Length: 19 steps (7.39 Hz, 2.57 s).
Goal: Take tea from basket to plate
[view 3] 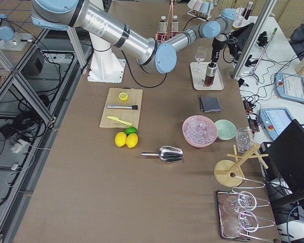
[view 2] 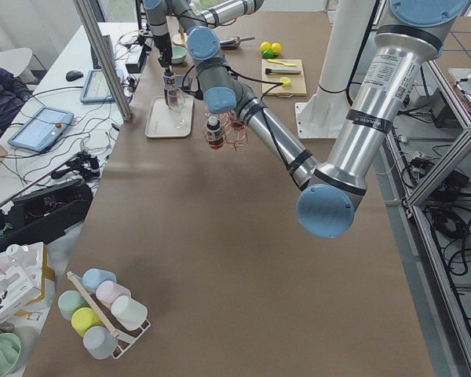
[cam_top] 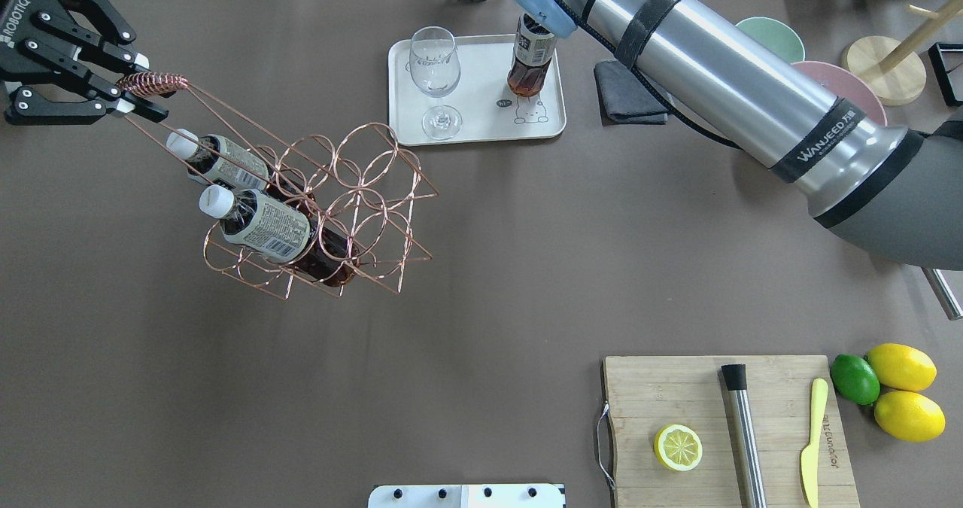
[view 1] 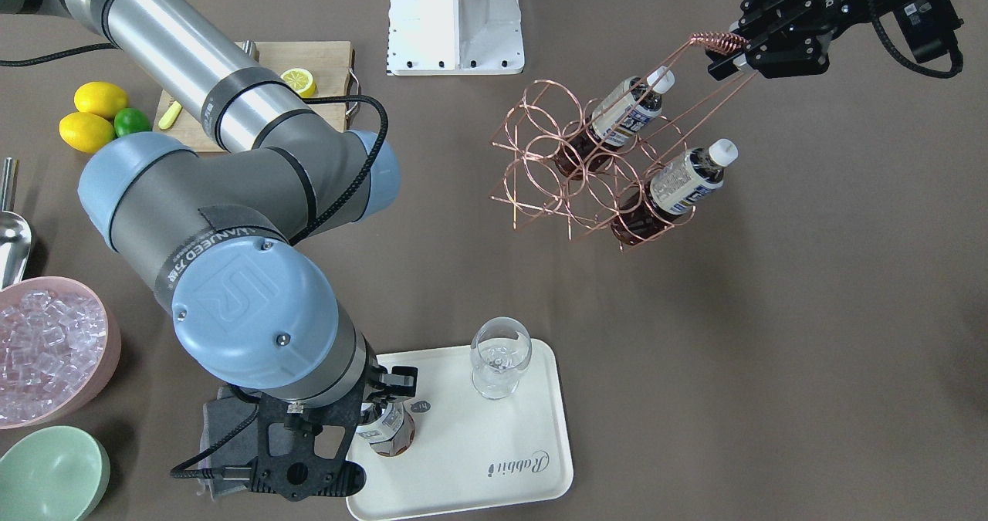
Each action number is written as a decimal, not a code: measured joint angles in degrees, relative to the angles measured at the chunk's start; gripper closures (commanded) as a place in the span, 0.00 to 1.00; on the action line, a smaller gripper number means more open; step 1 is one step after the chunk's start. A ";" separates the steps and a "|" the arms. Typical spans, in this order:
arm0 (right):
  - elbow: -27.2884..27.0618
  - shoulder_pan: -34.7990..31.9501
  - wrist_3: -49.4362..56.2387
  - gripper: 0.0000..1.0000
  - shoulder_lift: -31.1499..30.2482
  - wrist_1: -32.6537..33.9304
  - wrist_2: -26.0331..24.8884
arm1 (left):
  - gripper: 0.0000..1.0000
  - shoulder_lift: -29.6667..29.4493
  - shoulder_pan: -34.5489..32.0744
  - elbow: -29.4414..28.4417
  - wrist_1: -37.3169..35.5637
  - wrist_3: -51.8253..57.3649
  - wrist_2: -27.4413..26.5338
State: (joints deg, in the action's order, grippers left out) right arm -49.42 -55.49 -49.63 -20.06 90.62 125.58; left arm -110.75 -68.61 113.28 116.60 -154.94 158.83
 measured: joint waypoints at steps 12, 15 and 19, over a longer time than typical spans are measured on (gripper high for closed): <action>-0.26 1.25 -0.53 0.09 -0.14 -0.53 -0.77 | 1.00 0.00 0.00 -0.01 0.00 0.00 -0.01; -1.19 1.26 -0.08 0.05 -0.14 -0.47 -0.76 | 1.00 0.00 0.00 0.00 0.00 0.00 -0.01; -10.89 -0.99 4.00 0.02 -4.12 5.45 0.69 | 1.00 0.00 0.00 -0.01 0.00 0.00 0.00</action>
State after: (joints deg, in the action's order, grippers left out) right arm -60.31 -56.47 -45.63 -24.17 96.07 126.26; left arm -110.75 -68.61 113.27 116.59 -154.94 158.83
